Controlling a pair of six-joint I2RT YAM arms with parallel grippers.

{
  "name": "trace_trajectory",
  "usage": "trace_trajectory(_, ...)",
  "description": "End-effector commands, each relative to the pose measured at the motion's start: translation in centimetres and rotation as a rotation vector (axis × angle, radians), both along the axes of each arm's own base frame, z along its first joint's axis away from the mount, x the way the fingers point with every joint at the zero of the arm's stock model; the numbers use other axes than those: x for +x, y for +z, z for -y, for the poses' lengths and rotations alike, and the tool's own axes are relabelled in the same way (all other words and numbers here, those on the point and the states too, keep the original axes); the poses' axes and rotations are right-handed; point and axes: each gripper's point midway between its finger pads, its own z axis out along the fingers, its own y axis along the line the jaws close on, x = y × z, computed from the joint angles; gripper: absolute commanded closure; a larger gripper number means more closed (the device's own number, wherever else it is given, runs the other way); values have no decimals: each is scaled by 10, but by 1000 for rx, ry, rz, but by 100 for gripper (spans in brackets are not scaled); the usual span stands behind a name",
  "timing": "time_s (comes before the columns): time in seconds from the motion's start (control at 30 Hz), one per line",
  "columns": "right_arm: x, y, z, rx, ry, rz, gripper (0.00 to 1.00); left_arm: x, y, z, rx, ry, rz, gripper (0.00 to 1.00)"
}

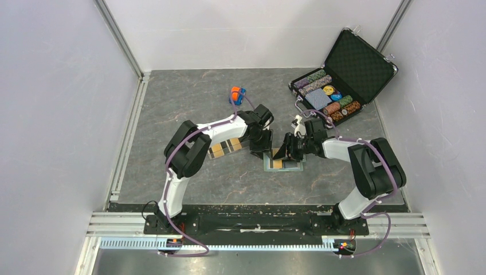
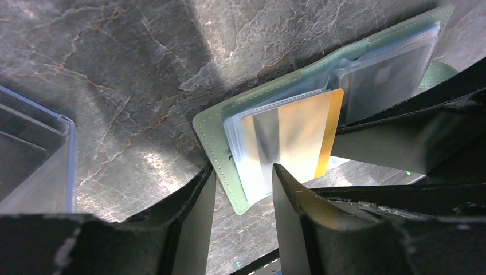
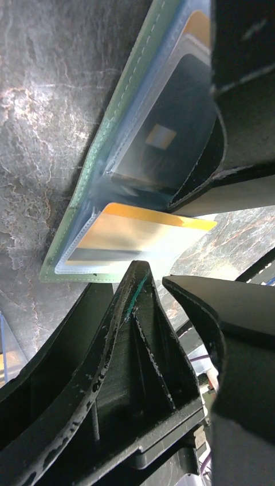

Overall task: Put the credit cards into the card holder
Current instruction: Insert the credit card into the card holder.

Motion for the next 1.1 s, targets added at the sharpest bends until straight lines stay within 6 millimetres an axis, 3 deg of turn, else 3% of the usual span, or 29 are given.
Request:
trace_trajectory(0.0,-4,-7,-3,10,3,-12,55,2,-1,10,-19,9,-2,52)
trace_trajectory(0.37,-1,3,-9,51,16,-4,50,1,62,41,-283,-17,56,60)
trace_trajectory(0.5,1,8,-11,65,18,3,45,-2,74,44,-345,-19,64,65)
trace_trajectory(0.8,4,13,-13,77,26,18,35,-12,70,46,-406,-27,23,80)
trace_trajectory(0.93,5,19,-14,83,24,33,31,-11,56,35,-327,-12,19,98)
trace_trajectory(1.07,6,26,-14,91,24,42,26,-8,57,27,-292,-11,40,98)
